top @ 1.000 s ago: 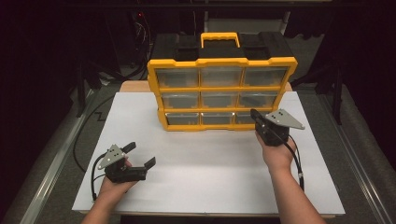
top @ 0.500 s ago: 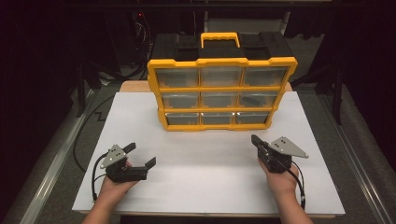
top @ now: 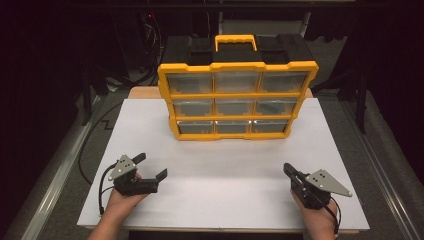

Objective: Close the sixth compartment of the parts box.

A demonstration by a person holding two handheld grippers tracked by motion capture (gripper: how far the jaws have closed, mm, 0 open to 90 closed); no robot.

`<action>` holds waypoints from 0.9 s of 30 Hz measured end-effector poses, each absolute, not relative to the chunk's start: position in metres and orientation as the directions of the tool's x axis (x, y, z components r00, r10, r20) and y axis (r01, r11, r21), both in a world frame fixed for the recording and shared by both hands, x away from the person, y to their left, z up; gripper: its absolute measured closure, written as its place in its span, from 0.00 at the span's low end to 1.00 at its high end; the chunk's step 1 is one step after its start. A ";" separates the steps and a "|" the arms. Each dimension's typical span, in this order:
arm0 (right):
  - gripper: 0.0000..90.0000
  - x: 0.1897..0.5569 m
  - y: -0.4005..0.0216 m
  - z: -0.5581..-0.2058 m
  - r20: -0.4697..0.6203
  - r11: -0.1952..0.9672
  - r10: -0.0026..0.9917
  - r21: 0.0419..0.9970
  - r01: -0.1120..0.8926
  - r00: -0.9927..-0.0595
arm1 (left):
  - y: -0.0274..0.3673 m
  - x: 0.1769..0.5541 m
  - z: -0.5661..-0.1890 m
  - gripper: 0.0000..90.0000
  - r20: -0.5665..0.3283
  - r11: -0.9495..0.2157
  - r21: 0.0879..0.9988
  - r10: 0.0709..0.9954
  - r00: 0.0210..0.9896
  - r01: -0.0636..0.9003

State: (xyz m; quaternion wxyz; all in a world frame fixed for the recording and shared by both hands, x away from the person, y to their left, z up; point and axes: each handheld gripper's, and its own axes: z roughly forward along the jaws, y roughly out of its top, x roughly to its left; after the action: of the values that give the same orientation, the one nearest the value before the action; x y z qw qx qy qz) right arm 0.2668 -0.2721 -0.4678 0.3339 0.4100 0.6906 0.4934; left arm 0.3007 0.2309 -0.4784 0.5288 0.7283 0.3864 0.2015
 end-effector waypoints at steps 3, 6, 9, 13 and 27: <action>0.82 0.269 -0.269 -0.469 -0.055 0.183 0.894 0.951 0.250 -0.445 | 0.230 0.302 -0.479 0.00 -0.116 -0.145 0.924 0.775 0.621 0.353; 0.63 0.271 -0.267 -0.471 -0.056 0.199 0.889 0.941 0.273 -0.454 | 0.229 0.302 -0.480 0.00 -0.116 -0.148 0.922 0.775 0.621 0.357; 0.49 0.274 -0.266 -0.474 -0.038 0.202 0.882 0.931 0.305 -0.469 | 0.228 0.302 -0.480 0.00 -0.111 -0.152 0.923 0.773 0.624 0.353; 0.26 0.277 -0.264 -0.478 -0.041 0.220 0.880 0.918 0.329 -0.474 | 0.230 0.301 -0.479 0.00 -0.113 -0.147 0.925 0.773 0.624 0.349; 0.00 0.262 -0.276 -0.459 -0.015 0.139 0.902 0.957 0.255 -0.432 | 0.235 0.304 -0.479 0.00 -0.116 -0.133 0.924 0.795 0.595 0.359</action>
State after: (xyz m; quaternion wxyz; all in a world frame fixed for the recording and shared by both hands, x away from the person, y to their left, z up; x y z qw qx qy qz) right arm 0.2624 -0.2758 -0.4590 0.3225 0.4240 0.6821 0.5010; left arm 0.3039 0.2351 -0.4786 0.5239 0.7234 0.3987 0.2083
